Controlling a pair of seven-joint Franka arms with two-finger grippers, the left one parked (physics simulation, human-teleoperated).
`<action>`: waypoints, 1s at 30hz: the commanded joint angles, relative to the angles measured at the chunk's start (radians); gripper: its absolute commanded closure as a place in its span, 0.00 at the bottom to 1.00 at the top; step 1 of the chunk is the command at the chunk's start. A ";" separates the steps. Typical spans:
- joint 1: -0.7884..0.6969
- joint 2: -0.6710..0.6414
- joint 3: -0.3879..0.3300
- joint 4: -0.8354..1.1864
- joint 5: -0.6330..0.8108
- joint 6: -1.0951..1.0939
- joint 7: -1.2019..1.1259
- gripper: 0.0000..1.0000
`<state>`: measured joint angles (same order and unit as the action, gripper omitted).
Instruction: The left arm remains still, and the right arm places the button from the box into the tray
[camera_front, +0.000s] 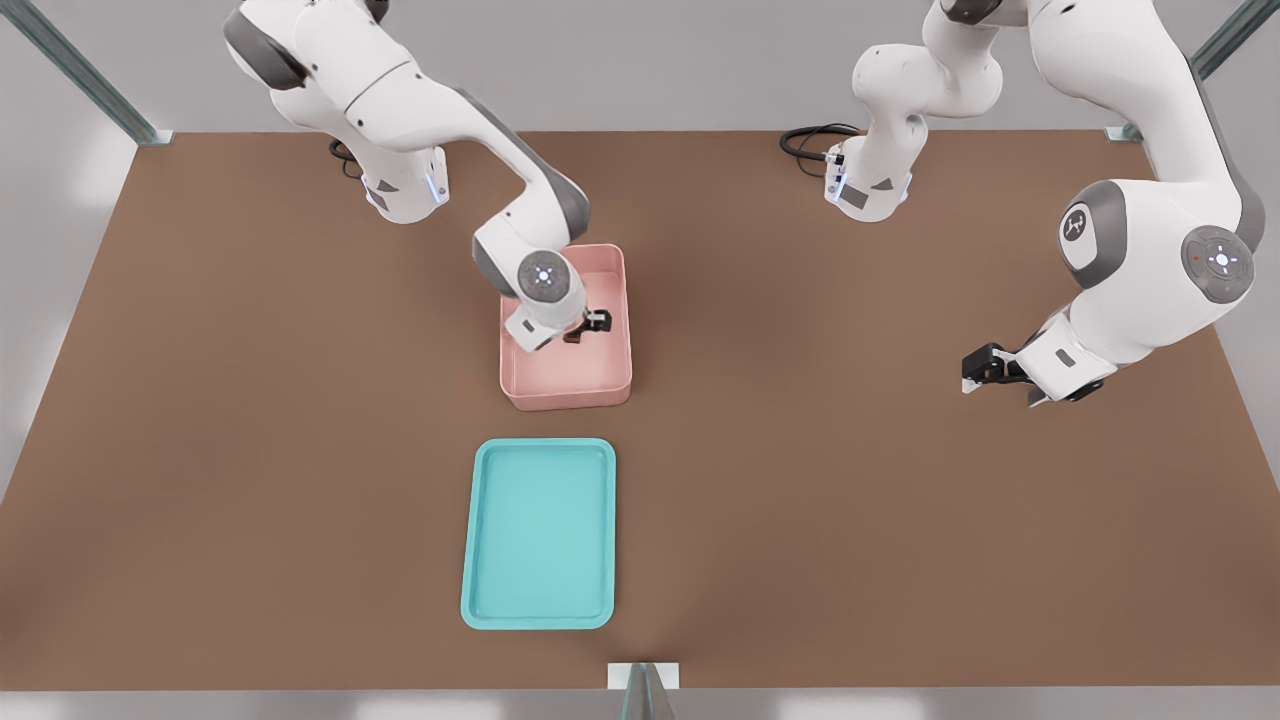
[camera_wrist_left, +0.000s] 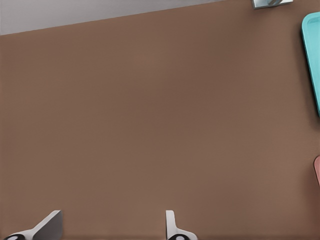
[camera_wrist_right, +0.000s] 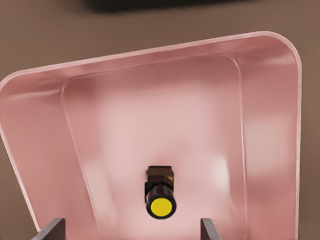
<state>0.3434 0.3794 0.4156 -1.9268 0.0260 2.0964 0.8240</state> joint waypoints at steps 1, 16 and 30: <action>0.002 0.009 0.000 -0.006 -0.012 0.074 0.153 0.00; 0.003 -0.027 0.000 -0.210 -0.011 0.344 0.152 0.00; 0.029 -0.011 0.002 -0.291 -0.012 0.343 0.152 0.00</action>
<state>0.3723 0.3689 0.4170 -2.2156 0.0139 2.4334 0.9505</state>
